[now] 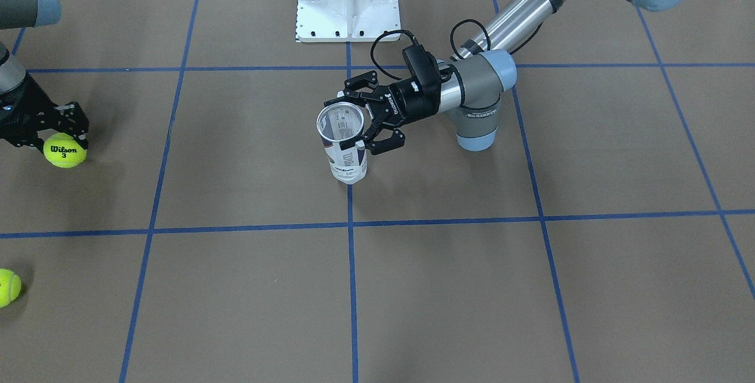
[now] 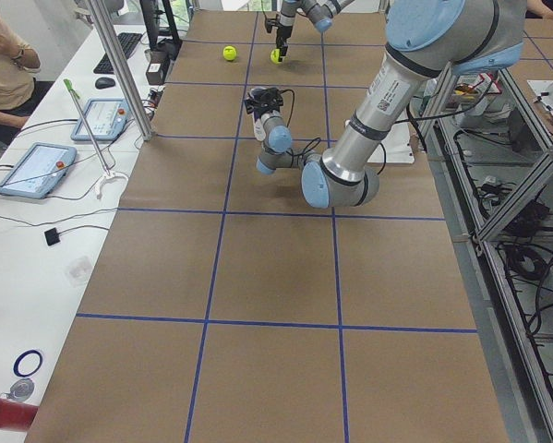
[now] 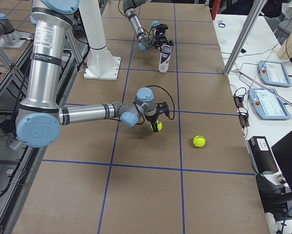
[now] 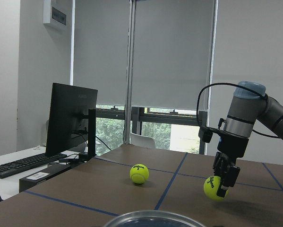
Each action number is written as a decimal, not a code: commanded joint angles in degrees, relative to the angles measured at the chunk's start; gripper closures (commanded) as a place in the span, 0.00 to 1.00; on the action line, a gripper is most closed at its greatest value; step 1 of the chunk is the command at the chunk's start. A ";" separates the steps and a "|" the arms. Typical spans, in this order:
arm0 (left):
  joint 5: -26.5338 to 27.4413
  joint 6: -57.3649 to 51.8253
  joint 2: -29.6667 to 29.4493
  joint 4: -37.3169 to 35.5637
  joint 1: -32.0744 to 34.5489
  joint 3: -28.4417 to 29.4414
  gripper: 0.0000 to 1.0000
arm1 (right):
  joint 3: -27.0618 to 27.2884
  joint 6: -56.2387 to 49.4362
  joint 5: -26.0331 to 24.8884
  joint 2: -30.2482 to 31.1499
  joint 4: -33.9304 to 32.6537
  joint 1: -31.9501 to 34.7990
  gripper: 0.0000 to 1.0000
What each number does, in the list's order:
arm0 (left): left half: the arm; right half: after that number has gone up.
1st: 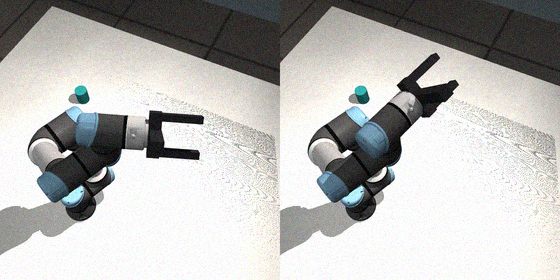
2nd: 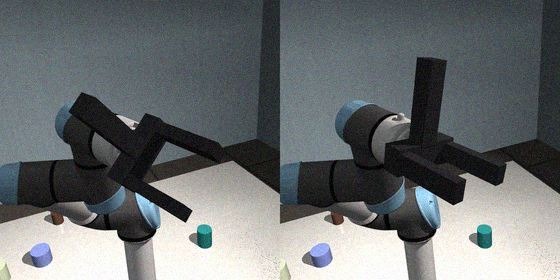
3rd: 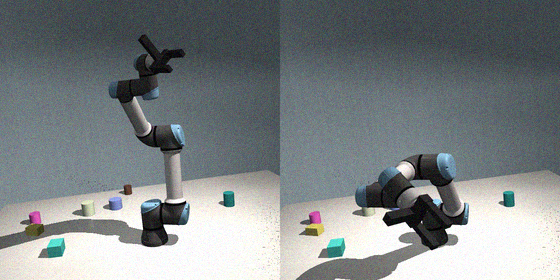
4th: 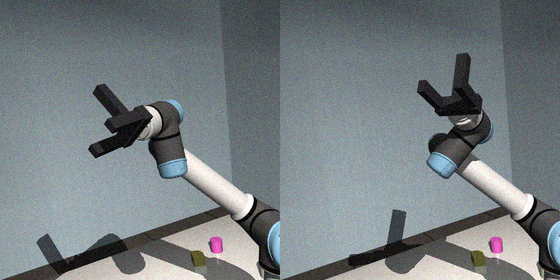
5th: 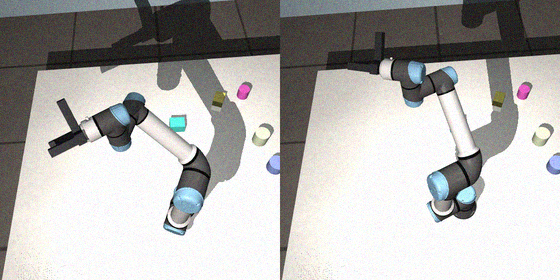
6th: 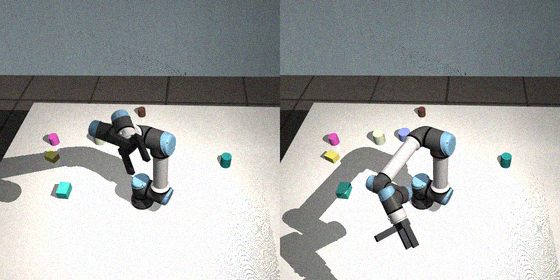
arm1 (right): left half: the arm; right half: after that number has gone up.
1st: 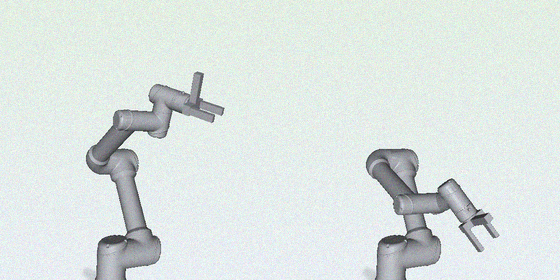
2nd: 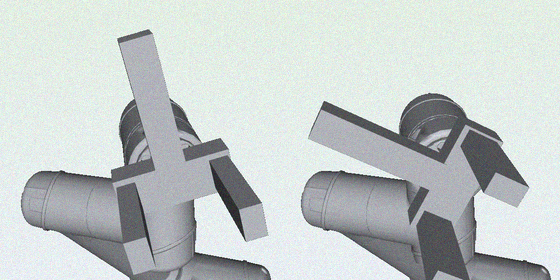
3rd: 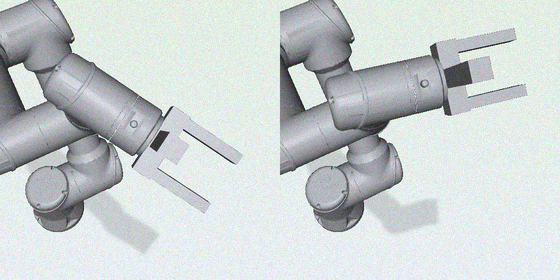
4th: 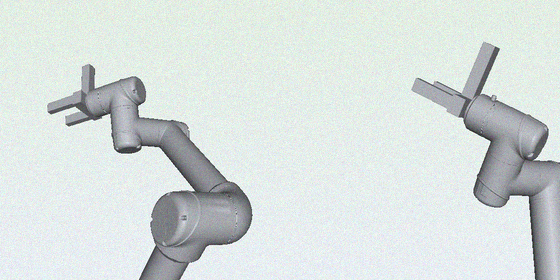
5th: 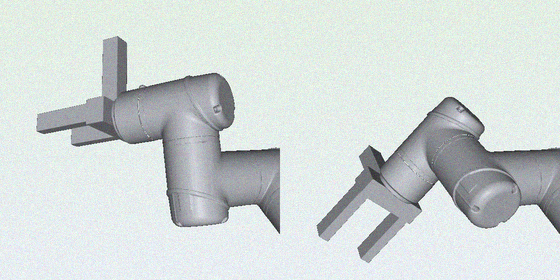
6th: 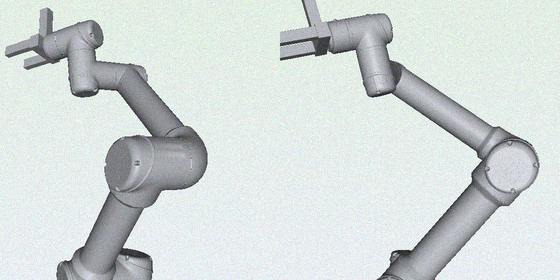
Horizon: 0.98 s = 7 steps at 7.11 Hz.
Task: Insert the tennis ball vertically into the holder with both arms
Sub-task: 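Lower the right gripper onto the nearer yellow tennis ball and grasp it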
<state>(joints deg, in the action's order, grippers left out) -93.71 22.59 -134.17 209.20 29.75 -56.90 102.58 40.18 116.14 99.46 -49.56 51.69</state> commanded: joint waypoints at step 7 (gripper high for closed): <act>-0.07 -0.18 0.14 0.85 -0.13 0.38 0.09 | 11.06 6.37 9.37 -17.88 -24.08 5.35 0.94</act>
<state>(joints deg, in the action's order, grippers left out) -93.78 22.41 -134.05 210.05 29.62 -56.51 112.20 43.75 125.38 83.55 -71.26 57.58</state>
